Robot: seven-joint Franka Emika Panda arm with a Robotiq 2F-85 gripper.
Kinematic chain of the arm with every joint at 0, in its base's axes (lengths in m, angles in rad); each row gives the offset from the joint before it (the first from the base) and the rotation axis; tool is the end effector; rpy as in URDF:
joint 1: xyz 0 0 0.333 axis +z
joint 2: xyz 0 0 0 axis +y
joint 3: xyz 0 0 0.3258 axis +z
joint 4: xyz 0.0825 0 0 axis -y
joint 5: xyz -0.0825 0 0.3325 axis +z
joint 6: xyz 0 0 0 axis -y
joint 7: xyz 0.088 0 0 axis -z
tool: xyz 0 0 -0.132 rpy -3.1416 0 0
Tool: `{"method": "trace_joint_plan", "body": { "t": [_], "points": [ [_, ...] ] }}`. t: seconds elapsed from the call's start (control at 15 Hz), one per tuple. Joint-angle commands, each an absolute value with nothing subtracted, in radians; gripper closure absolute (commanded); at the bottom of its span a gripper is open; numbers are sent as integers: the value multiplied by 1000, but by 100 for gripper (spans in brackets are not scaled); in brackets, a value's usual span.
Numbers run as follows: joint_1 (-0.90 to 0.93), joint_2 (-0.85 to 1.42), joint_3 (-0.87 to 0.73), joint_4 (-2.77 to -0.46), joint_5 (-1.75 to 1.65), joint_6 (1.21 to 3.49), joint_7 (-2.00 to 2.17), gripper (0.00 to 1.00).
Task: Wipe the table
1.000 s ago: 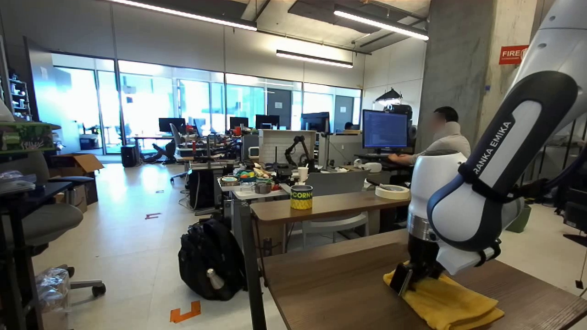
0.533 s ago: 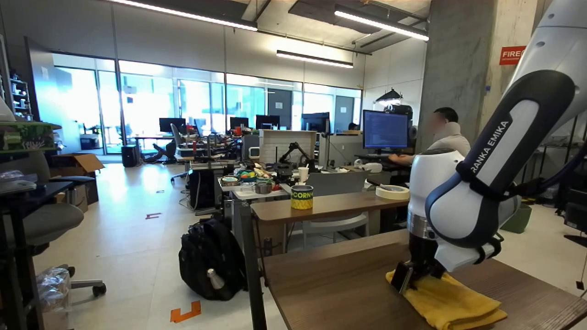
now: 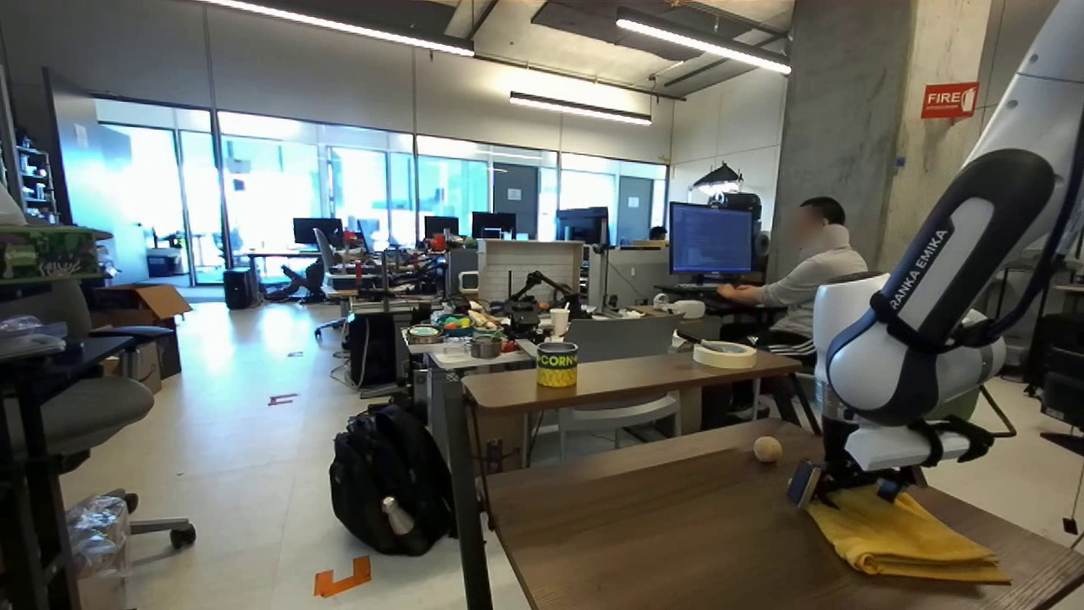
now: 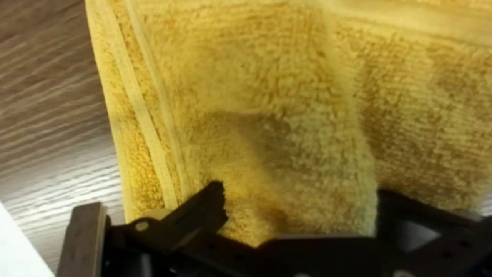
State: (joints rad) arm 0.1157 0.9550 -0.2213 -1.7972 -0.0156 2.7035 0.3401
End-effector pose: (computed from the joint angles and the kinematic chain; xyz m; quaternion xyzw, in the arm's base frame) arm 0.6003 -0.0588 0.0530 0.9809 -0.1698 -0.0037 0.0950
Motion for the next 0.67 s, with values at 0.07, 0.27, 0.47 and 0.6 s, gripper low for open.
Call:
{"method": "trace_joint_plan", "body": {
  "t": [0.07, 0.27, 0.47, 0.6],
  "points": [
    [22, 1098, -249, -1701, 54, 2680, 416, 0],
    [-6, 1104, -208, -1648, 104, 2630, 443, 0],
    [13, 1083, -150, -1626, 116, 2666, 419, 0],
    [37, 1069, -97, -1614, 112, 2676, 394, 0]
  ]
}}
